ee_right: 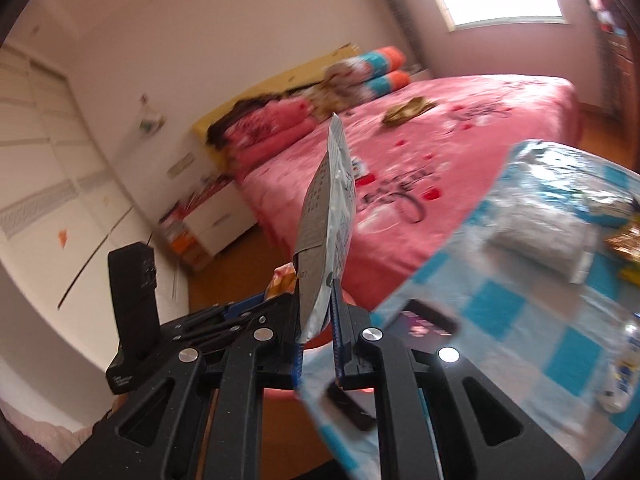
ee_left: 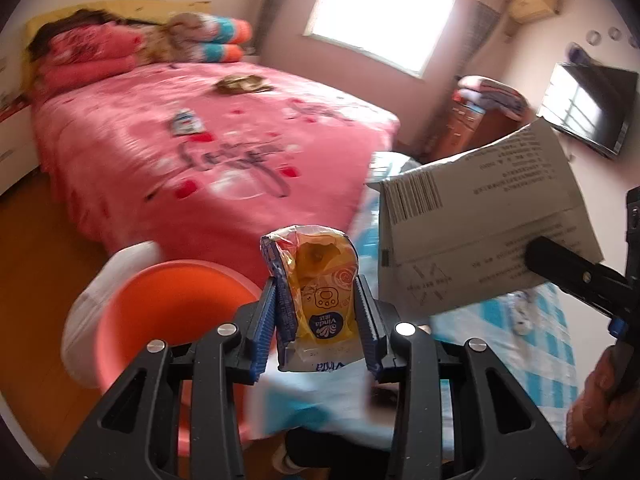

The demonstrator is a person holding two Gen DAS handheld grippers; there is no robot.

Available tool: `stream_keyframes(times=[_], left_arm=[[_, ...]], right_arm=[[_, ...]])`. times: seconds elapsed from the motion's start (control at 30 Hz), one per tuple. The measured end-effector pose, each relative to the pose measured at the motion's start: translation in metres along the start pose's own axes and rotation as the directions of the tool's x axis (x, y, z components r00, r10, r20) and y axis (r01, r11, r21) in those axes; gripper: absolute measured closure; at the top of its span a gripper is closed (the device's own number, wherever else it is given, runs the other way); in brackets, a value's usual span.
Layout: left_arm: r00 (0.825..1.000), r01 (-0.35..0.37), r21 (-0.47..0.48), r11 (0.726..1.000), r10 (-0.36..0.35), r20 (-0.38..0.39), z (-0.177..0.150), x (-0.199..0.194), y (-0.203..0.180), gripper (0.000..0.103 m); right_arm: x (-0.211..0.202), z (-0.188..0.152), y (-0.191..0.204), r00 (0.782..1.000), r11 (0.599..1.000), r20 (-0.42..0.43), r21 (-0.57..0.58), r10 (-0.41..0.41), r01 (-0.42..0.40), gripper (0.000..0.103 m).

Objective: Collect trash
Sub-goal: 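Drop the snack bag from the left tool into the bucket while the right tool drops the packet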

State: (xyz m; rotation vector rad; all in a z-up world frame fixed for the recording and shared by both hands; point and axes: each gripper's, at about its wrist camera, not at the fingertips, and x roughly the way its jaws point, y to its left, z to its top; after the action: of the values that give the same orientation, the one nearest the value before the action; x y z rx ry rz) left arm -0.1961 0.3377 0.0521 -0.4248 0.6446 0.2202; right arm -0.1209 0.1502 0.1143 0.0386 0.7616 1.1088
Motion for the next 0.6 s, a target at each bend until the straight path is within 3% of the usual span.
stream_keyframes(times=[0.4,0.47,0.53,0.6], left_arm=[[0.994,-0.107,-0.136,0.985,0.101,-0.05,-0.022,0.011,0.088,0.061],[0.99,-0.137,-0.151,0.979,0.129,-0.058,-0.026,0.014,0.098,0.053],[0.986,-0.166,-0.174,0.971,0.158,-0.056,-0.029,0.014,0.107,0.033],[0.984,-0.176,-0.177,0.968,0.171,-0.042,-0.03,0.01,0.11,0.031]], right_arm=[[0.102,-0.015,0.056,0.977,0.994,-0.213,-0.103,0.025,-0.048,0.087],[0.113,-0.017,0.059,0.972,0.993,-0.234,-0.11,0.01,-0.037,0.087],[0.112,-0.021,0.058,0.974,0.994,-0.226,-0.101,0.01,-0.033,0.086],[0.106,-0.022,0.054,0.978,0.996,-0.206,-0.08,0.014,-0.031,0.066]])
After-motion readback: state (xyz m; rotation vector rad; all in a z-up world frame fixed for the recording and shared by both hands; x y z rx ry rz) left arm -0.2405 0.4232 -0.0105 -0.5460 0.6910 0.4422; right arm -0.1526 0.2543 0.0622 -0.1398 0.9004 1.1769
